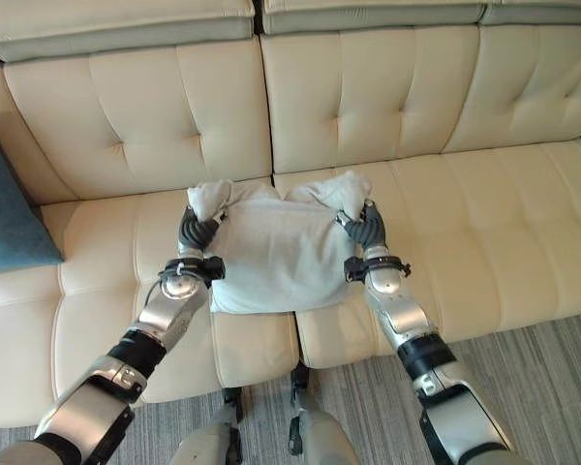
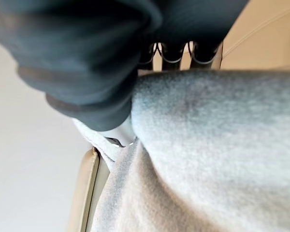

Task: Pick up all the scattered cushions and arrange them neatly on the sofa.

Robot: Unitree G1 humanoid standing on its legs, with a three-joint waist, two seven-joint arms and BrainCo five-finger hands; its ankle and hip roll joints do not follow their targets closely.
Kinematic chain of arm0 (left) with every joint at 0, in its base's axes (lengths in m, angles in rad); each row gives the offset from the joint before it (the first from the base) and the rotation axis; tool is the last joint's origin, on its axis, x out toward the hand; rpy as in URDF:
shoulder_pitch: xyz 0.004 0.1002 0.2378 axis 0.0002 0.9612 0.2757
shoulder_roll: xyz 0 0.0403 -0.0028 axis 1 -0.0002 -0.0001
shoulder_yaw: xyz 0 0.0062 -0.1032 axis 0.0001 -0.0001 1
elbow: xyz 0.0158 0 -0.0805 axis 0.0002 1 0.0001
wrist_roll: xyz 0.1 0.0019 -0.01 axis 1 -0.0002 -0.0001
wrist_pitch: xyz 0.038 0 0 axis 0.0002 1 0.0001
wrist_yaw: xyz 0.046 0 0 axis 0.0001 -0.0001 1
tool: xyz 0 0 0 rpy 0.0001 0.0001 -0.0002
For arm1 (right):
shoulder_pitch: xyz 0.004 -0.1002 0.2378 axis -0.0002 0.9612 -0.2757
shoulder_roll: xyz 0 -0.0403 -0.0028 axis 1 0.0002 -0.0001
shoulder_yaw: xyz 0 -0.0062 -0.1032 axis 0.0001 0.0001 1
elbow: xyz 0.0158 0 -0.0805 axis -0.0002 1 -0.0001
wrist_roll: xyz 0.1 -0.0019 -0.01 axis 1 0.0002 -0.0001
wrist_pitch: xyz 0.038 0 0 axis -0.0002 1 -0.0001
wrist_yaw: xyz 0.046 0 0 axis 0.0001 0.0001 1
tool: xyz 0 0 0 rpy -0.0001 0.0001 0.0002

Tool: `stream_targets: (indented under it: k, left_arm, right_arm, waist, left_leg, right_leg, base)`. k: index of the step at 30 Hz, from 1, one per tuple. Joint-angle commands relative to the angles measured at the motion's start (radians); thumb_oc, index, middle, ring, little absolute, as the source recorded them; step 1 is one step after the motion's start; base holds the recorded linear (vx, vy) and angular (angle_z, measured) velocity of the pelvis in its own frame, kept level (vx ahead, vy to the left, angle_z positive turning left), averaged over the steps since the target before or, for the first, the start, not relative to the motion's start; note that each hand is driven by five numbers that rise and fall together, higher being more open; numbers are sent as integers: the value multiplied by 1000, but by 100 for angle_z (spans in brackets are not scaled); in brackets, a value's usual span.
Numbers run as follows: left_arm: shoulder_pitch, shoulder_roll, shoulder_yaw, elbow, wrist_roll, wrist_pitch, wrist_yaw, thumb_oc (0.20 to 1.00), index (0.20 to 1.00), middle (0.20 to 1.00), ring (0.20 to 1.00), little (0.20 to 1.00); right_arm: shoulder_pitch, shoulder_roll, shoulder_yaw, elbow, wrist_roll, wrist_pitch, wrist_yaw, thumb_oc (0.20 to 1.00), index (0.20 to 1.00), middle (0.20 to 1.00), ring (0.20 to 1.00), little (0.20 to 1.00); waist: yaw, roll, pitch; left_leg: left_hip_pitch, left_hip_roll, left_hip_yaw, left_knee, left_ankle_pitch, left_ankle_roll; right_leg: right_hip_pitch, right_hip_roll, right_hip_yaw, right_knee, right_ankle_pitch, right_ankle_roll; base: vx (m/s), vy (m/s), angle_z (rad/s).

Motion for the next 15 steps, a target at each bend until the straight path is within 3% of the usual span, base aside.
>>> stream_targets:
  k: [1, 15]
  left_arm:
    - [-172, -8, -24, 33, 24, -103, 36, 200, 200, 200, 200, 200]
    - [-390, -6, -42, 111, 69, -112, 143, 200, 200, 200, 200, 200]
  right_arm:
    - [-161, 40, 36, -22, 35, -100, -5, 200, 200, 200, 200, 200]
    - [-449, 134, 150, 197, 63, -90, -26, 200, 200, 200, 200, 200]
  waist:
    - [10, -15, -15]
    - [32, -9, -4]
  left_leg:
    - [48, 20, -12, -6, -66, -37]
    - [40, 18, -38, -6, -58, -48]
  right_leg:
    - [65, -51, 31, -3, -161, 95]
    - [74, -54, 3, -3, -158, 95]
  base:
    - [16, -16, -3]
    - [3, 2, 4]
